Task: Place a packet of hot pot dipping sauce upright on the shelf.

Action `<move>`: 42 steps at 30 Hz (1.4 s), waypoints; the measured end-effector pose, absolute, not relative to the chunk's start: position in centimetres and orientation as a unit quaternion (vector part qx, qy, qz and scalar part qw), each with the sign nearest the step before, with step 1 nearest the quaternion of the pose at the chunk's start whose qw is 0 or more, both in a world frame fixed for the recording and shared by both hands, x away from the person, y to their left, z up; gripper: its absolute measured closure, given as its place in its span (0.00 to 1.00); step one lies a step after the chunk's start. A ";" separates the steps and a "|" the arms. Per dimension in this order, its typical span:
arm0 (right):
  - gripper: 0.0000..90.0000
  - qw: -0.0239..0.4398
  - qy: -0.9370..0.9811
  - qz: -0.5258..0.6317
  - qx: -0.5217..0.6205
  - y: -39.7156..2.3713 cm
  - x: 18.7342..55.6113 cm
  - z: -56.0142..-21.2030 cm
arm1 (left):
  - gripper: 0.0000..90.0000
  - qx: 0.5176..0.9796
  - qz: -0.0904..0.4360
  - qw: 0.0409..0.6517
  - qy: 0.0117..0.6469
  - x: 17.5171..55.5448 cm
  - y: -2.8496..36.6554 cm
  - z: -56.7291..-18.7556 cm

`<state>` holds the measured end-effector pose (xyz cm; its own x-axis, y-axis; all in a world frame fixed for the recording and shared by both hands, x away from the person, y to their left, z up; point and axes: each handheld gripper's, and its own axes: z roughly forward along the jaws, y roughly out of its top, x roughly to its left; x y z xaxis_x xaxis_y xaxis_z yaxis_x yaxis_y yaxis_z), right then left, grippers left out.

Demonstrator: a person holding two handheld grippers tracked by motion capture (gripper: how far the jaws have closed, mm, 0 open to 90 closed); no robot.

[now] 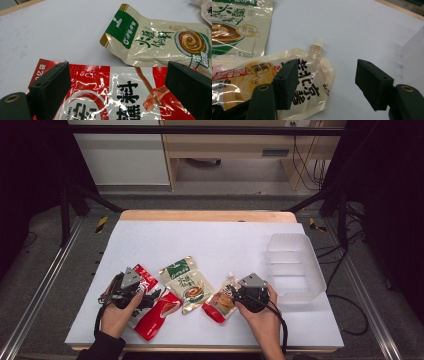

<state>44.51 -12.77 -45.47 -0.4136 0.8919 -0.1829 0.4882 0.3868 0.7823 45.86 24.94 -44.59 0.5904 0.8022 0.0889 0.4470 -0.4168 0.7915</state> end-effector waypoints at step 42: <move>0.43 0.209 0.780 0.317 0.497 -13.0 45.7 -47.8 | 0.10 0.825 0.235 0.357 0.369 45.9 24.3 -44.7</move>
<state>45.75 -13.00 -47.81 -0.4190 0.9079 -0.0116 0.6420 0.3053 0.7033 45.86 24.28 -44.74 0.6173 0.7768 0.1250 0.4405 -0.4729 0.7631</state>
